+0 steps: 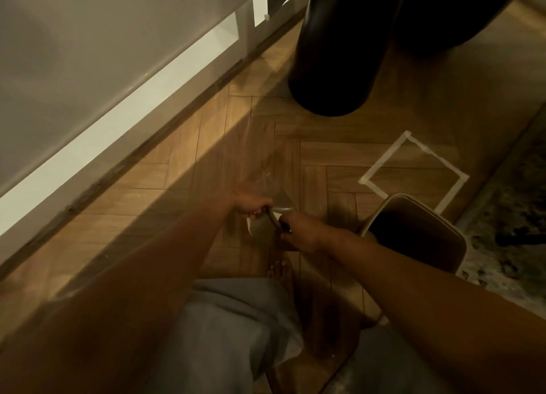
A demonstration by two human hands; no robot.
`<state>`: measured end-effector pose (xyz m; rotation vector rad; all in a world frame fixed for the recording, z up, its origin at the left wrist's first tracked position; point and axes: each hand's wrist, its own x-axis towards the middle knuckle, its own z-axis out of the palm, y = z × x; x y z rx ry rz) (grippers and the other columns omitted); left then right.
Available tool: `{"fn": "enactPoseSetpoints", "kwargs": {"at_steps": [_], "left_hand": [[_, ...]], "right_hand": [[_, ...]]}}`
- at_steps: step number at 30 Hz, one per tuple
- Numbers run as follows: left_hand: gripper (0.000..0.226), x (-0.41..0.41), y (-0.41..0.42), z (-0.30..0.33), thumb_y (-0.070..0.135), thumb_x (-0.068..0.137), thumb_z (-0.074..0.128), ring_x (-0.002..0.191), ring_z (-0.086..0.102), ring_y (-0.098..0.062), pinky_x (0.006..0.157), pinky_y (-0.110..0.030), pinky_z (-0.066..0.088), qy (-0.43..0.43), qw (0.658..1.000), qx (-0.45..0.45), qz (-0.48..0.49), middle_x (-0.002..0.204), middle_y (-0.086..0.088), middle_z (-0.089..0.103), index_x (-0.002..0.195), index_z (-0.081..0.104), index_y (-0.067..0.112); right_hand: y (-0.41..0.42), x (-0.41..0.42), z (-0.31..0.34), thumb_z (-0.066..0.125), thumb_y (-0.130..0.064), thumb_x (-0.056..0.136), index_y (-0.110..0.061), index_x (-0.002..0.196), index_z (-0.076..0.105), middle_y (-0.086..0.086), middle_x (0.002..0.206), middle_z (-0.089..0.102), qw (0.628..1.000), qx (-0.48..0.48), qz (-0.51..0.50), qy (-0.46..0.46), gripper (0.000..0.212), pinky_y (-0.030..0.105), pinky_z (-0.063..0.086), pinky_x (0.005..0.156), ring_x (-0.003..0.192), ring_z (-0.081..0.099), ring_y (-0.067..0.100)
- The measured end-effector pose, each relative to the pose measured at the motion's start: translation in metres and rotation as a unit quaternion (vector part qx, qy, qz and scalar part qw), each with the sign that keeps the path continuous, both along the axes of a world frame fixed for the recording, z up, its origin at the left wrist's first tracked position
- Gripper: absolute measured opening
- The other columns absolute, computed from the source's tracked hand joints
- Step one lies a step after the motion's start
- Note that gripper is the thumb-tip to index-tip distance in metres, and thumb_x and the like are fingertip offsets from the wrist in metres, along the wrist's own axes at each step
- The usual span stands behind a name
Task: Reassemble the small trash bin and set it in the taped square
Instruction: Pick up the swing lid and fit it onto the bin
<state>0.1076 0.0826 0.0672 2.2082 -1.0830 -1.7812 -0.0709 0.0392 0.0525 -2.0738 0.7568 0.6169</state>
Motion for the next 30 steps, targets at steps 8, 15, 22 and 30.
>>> {"fn": "enactPoseSetpoints", "kwargs": {"at_steps": [8,15,22,30], "left_hand": [[0.023,-0.006,0.01,0.038,0.039,0.096,0.057,0.072,0.062,-0.009,0.057,-0.016,0.042,-0.061,0.985,-0.158,0.036,0.083,0.003,0.066,0.088,0.069,0.021],[0.031,-0.025,0.011,0.072,0.042,0.091,0.063,0.091,0.061,-0.012,0.072,-0.026,0.045,-0.045,0.97,-0.209,0.119,0.103,0.002,0.065,0.113,0.065,0.02],[0.041,-0.06,-0.013,0.092,0.047,0.094,0.056,0.091,0.056,-0.008,0.067,-0.021,0.038,-0.061,0.97,-0.215,0.096,0.112,0.001,0.062,0.122,0.063,0.017],[0.07,-0.095,-0.04,0.096,0.075,0.09,0.024,0.109,0.06,-0.023,0.093,-0.042,0.047,-0.019,0.985,-0.168,0.023,0.124,-0.002,0.061,0.133,0.053,0.029]], "right_hand": [[-0.008,-0.032,0.065,0.05,-0.02,0.102,-0.014,0.114,0.065,0.003,0.107,0.067,0.991,0.042,-0.118,-0.052,0.02,0.019,0.043,0.064,0.088,0.062,0.013],[-0.019,-0.074,0.118,0.052,-0.034,0.102,-0.023,0.11,0.067,0.004,0.108,0.07,0.943,0.14,-0.284,-0.103,0.021,0.04,0.054,0.089,0.101,0.066,0.021],[-0.036,-0.131,0.137,0.058,-0.03,0.099,-0.012,0.111,0.072,0.008,0.106,0.075,0.845,0.223,-0.437,-0.214,0.026,0.04,0.055,0.086,0.098,0.07,0.027],[-0.065,-0.185,0.156,0.053,-0.017,0.101,-0.01,0.095,0.075,0.008,0.091,0.074,0.688,0.303,-0.565,-0.34,0.024,0.031,0.059,0.074,0.084,0.072,0.019]]}}
